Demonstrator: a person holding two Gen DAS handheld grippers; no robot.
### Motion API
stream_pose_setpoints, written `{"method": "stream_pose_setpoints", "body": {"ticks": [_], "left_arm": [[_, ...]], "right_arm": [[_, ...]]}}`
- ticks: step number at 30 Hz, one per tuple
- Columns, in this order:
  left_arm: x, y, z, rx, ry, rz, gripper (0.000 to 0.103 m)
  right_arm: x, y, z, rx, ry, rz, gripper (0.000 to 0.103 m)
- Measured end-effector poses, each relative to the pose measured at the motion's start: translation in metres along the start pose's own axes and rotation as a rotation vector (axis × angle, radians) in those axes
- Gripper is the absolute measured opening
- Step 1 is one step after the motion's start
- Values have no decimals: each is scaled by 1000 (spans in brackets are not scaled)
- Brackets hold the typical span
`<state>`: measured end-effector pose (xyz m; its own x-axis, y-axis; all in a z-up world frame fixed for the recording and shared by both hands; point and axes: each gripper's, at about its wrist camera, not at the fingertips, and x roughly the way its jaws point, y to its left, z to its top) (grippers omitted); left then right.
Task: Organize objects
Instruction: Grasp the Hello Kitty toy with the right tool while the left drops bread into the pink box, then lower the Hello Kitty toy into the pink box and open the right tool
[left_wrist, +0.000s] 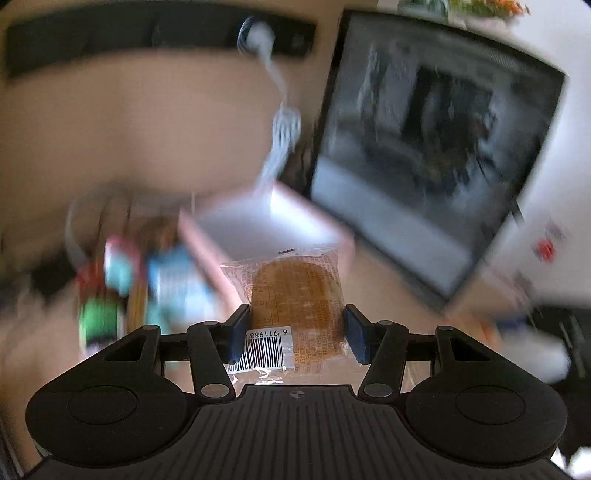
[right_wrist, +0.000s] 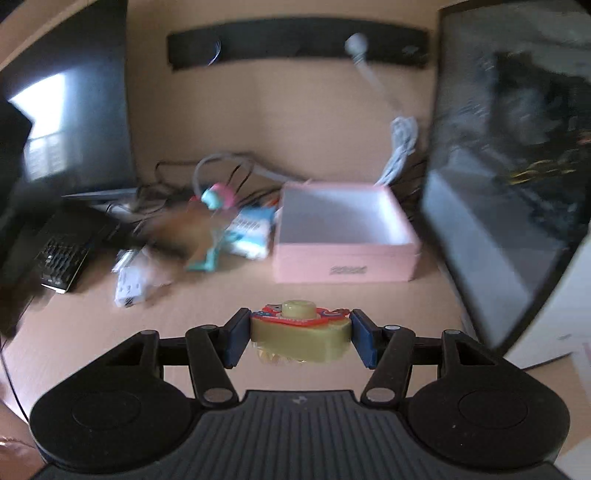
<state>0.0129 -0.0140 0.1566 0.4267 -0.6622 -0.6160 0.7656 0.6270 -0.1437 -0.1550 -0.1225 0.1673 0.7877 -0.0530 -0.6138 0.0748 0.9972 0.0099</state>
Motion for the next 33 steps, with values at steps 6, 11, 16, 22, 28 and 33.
{"method": "stream_pose_setpoints", "body": {"ticks": [6,11,16,22,28,33], "left_arm": [[100,-12,70,68,-78,95,60],[122,-2,75,-65,-99,108,60],[86,6,30,-154,-98,93,60],[31,22,-96,-355,50,146,60],[-14,40,-169,-508,99,328,59],[-34,51,-181,-538,110,430,59]], "right_arm": [[-3,-22,-5,53,-12,-55,58],[0,-38,3,45,-49,-43,58],[18,-67,23,91,-44,-1,58],[37,-89,102,79,-160,86,58],[91,-84,168,20,-324,53,69],[139,-76,157,7,-241,51,85]]}}
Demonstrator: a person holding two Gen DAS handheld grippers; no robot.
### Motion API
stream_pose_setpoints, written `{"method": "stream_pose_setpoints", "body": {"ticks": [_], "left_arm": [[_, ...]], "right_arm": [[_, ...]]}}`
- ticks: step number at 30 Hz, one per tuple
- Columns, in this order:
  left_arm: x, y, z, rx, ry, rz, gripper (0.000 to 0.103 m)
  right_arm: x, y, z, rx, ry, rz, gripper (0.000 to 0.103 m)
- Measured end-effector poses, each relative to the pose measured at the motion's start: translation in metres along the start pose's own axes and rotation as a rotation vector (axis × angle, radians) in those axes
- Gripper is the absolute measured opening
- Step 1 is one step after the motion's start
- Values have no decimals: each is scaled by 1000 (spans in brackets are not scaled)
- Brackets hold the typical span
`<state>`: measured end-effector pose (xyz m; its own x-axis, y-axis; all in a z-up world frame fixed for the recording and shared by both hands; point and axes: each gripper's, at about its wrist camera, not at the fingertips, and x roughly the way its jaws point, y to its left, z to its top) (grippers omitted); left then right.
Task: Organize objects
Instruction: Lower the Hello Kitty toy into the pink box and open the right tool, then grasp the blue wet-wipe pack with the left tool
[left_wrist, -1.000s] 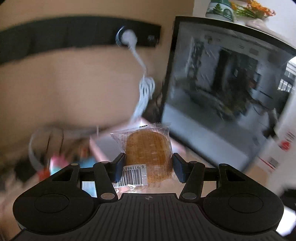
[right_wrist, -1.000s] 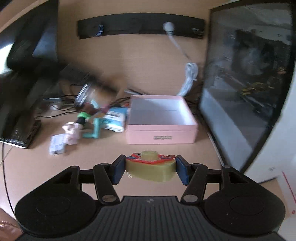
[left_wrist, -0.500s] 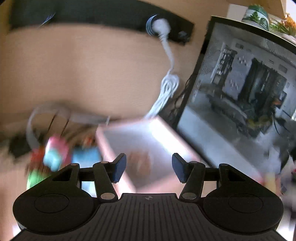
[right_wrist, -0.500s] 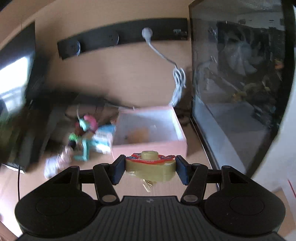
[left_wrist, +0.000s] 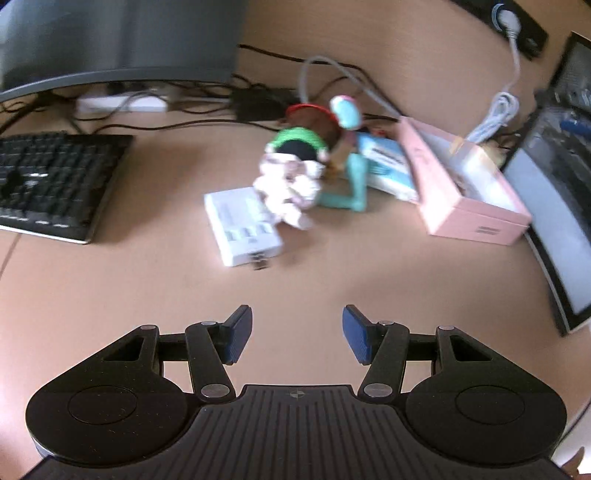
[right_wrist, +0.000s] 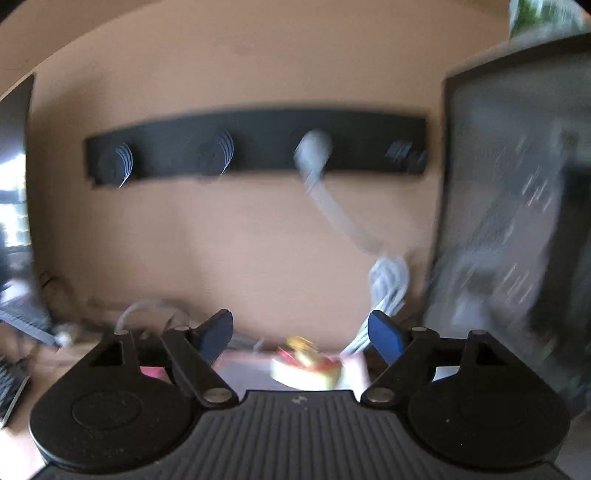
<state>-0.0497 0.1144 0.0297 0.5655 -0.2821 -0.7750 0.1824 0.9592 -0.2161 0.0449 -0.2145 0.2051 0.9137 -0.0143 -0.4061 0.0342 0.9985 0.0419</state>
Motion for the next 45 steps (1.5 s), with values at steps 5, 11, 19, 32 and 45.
{"method": "stream_pose_setpoints", "body": {"ticks": [5,11,19,32,45], "left_arm": [[10,-8,36,42,-54,1,59],[36,-44,112,132,-140,-85,59],[131,-108,153,239,-34,-179,60],[192,-122,146,327,44,-108,67],[66,-79,9,374,124,-266,61]], "right_arm": [[-5,19,-63,-36,134,50,86],[-33,44,-128,-30,265,67,86],[-68,67,-168,56,369,16,86],[-108,80,-208,156,452,-105,86],[-91,62,-195,93,419,-86,86]]}}
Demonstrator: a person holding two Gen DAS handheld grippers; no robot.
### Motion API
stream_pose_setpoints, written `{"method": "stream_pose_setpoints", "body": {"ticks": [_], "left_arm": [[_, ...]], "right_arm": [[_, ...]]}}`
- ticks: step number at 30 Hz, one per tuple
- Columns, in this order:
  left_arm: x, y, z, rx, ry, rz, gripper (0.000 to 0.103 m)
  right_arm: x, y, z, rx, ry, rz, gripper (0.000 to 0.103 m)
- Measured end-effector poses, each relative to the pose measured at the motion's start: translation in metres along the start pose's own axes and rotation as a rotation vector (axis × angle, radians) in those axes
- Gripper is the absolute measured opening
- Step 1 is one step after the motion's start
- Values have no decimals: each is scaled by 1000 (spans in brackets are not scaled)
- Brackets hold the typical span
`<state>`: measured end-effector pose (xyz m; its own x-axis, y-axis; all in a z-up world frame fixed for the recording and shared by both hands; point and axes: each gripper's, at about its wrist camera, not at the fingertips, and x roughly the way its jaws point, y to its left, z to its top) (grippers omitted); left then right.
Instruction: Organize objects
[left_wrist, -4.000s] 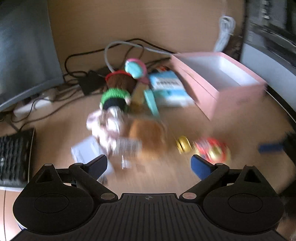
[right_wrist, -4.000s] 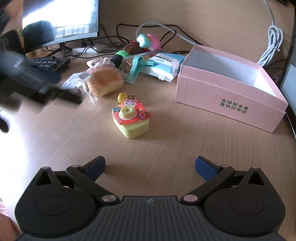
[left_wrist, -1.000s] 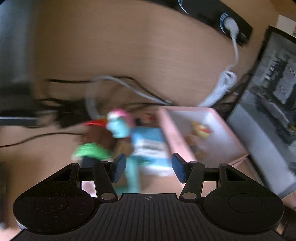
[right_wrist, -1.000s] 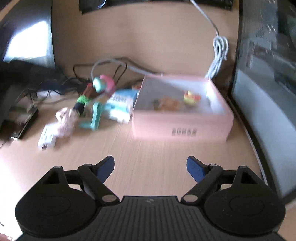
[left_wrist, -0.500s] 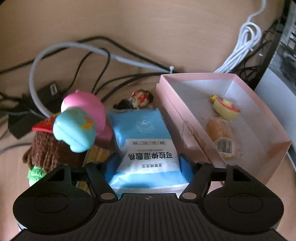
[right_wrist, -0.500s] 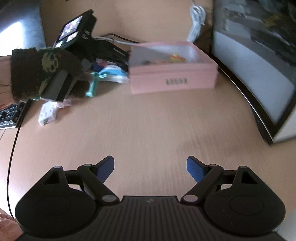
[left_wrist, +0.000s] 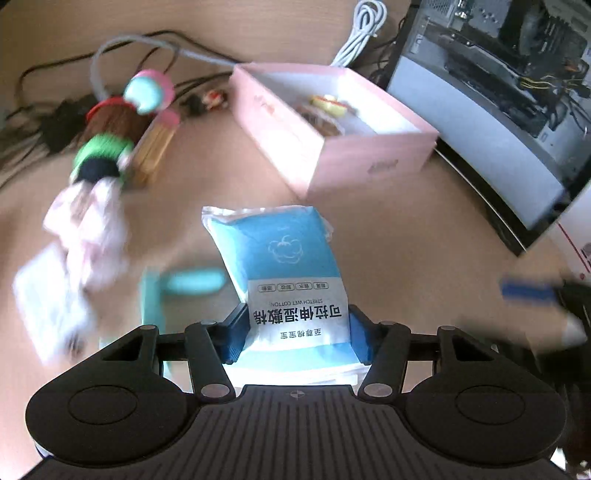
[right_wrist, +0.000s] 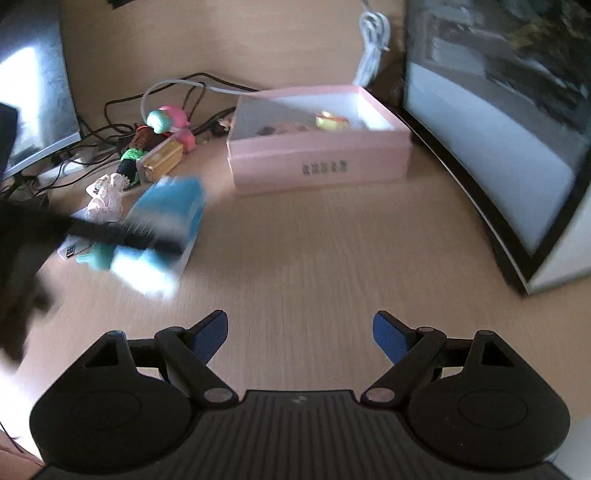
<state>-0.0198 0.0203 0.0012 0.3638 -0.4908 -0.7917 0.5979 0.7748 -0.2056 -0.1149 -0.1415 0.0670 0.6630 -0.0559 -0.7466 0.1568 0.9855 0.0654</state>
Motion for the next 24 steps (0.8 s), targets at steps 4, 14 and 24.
{"method": "stream_pose_setpoints", "body": {"ticks": [4,14,24], "left_arm": [[-34,20,-30,-103,-33,85,60],[-96,84,-76,-375,-135,304,59],[-106,111,-101,-512,-183,251,59]], "right_arm": [[16,11,34,-93,-15,62,86],[89,112,189,-199,-109,303,86],[209,157,239,21,-18,257,58]]}}
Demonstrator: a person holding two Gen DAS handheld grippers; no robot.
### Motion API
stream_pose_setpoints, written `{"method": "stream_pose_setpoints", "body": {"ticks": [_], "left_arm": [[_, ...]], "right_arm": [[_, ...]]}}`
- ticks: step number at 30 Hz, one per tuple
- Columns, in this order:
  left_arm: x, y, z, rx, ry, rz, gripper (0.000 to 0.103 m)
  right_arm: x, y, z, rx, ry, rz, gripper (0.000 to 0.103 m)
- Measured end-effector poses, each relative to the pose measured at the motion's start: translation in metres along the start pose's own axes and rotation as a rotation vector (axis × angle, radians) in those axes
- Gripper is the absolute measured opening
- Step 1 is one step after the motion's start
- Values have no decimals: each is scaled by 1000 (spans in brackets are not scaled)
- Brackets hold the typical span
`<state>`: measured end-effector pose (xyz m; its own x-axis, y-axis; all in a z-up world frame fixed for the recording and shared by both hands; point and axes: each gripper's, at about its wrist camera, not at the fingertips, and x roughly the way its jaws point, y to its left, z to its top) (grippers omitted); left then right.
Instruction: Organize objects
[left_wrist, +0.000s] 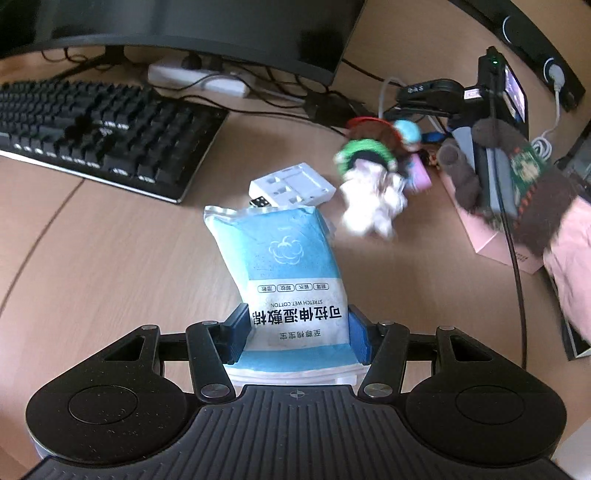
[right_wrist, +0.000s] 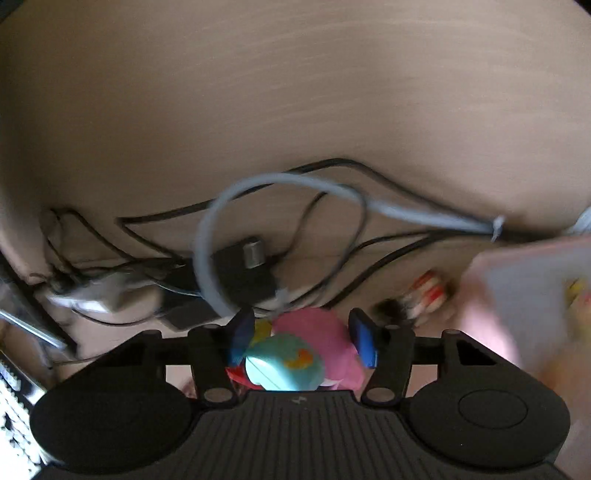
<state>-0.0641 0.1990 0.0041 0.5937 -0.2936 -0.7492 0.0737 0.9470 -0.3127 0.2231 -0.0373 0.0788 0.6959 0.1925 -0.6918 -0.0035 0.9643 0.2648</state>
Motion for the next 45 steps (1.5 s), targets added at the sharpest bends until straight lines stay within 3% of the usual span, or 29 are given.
{"method": "stream_pose_setpoints", "body": {"ticks": [3,6,11,14,17,20,23,25,29,35,37,39,42,45], "left_arm": [[7,1,2,-1,-4,-39,59],[13,-1,8,9,-17,-77,59],[19,3,13,0,-28,-107,59],[20,10,15,-13,-28,-115,59],[21,12,18,-11,-22,-107,59],[20,14,19,-4,-15,-98,59],[19,17,18,1,-10,-101,59],[18,18,18,4,-8,-103,59],[19,17,18,19,-5,-107,59],[16,16,13,44,3,-104,59],[15,15,11,62,12,-94,59],[13,13,8,79,19,-85,59],[10,9,5,99,29,-70,59],[6,3,2,123,38,-45,58]], "right_arm": [[-25,28,-28,-143,54,149,58],[-61,31,-41,-281,30,152,58],[-67,-9,6,-262,-7,-130,58],[-35,-30,35,-133,97,-154,55],[-7,-39,44,-8,132,-202,53],[26,-34,46,-18,152,-342,47],[45,-22,39,-108,167,-397,46],[48,-16,30,-155,172,-419,35],[24,-16,9,-146,198,-331,31],[-51,-14,-59,-191,273,-166,31],[-87,-9,-81,-260,221,-202,35],[-110,-3,-88,-336,139,-218,49],[-125,2,-88,-286,102,-91,56],[-98,14,-82,-248,114,-4,56]]}}
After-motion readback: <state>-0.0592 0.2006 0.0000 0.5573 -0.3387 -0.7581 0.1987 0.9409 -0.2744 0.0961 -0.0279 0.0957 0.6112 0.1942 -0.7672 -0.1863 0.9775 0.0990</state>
